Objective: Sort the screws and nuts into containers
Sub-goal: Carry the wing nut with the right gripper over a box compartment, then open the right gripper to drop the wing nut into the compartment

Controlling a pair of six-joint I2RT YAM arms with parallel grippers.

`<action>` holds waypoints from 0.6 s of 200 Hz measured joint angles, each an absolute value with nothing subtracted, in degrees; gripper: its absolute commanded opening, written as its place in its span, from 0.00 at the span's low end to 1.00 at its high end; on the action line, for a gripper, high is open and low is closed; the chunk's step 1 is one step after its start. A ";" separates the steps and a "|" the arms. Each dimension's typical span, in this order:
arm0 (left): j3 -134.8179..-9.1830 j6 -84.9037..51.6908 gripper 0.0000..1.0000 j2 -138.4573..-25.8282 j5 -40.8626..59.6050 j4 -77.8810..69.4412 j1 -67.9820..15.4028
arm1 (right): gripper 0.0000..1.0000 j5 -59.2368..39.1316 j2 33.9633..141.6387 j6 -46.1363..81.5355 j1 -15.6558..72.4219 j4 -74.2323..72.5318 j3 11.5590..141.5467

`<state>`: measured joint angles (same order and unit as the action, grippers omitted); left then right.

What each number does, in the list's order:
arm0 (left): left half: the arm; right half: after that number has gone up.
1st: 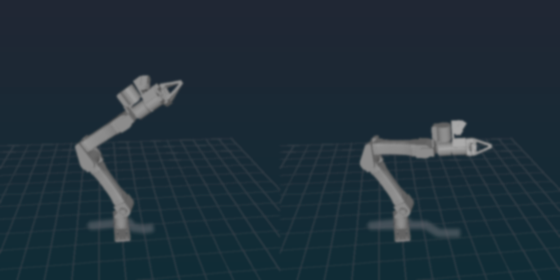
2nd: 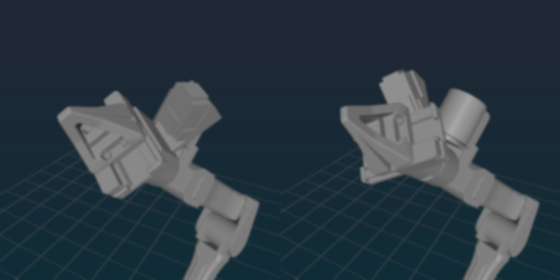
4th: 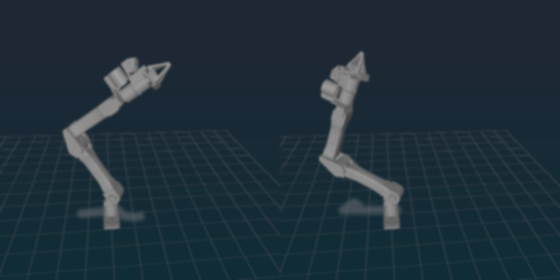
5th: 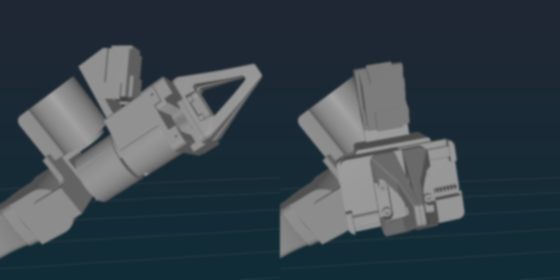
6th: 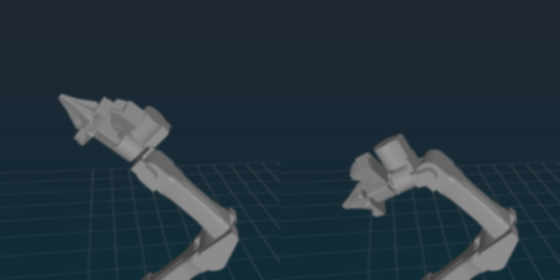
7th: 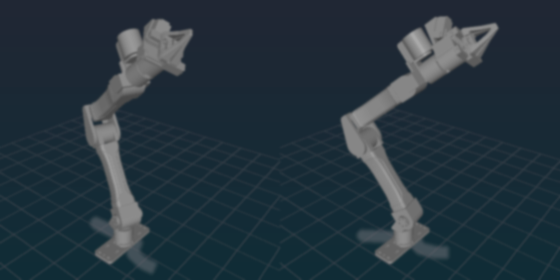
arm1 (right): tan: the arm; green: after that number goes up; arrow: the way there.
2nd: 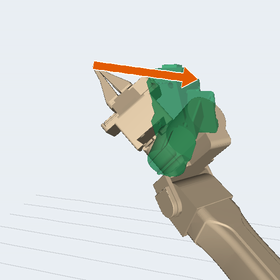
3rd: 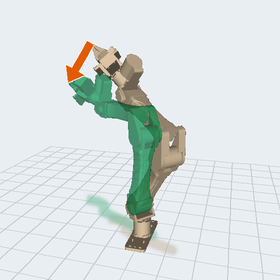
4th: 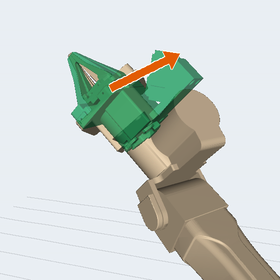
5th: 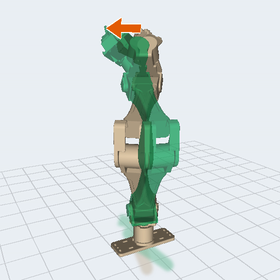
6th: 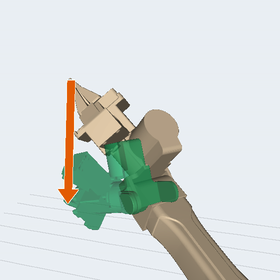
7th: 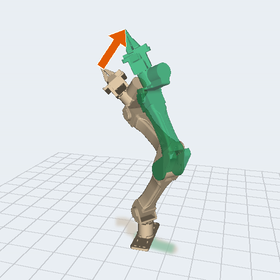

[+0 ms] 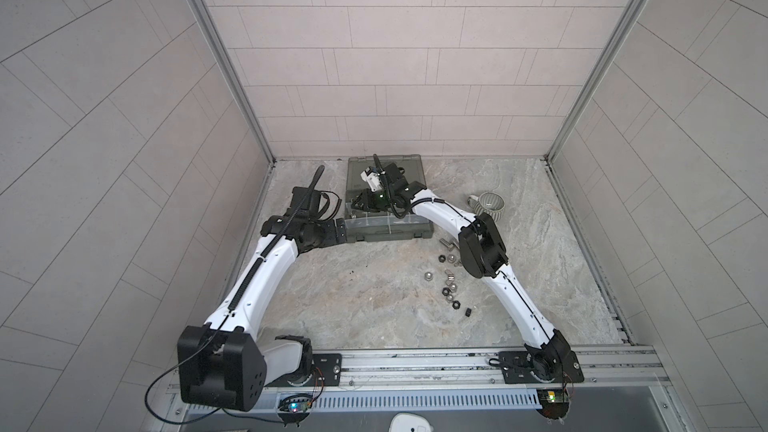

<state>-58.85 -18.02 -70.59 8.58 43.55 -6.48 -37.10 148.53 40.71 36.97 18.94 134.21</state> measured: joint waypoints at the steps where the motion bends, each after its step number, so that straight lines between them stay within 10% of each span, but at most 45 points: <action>1: -58.85 -18.02 1.00 -70.59 8.62 43.55 -6.46 | 0.40 -37.10 148.53 40.56 36.97 18.96 134.21; 120: -60.14 -16.69 1.00 -75.26 12.53 43.48 -3.27 | 0.46 -36.40 135.76 33.54 33.12 25.32 121.54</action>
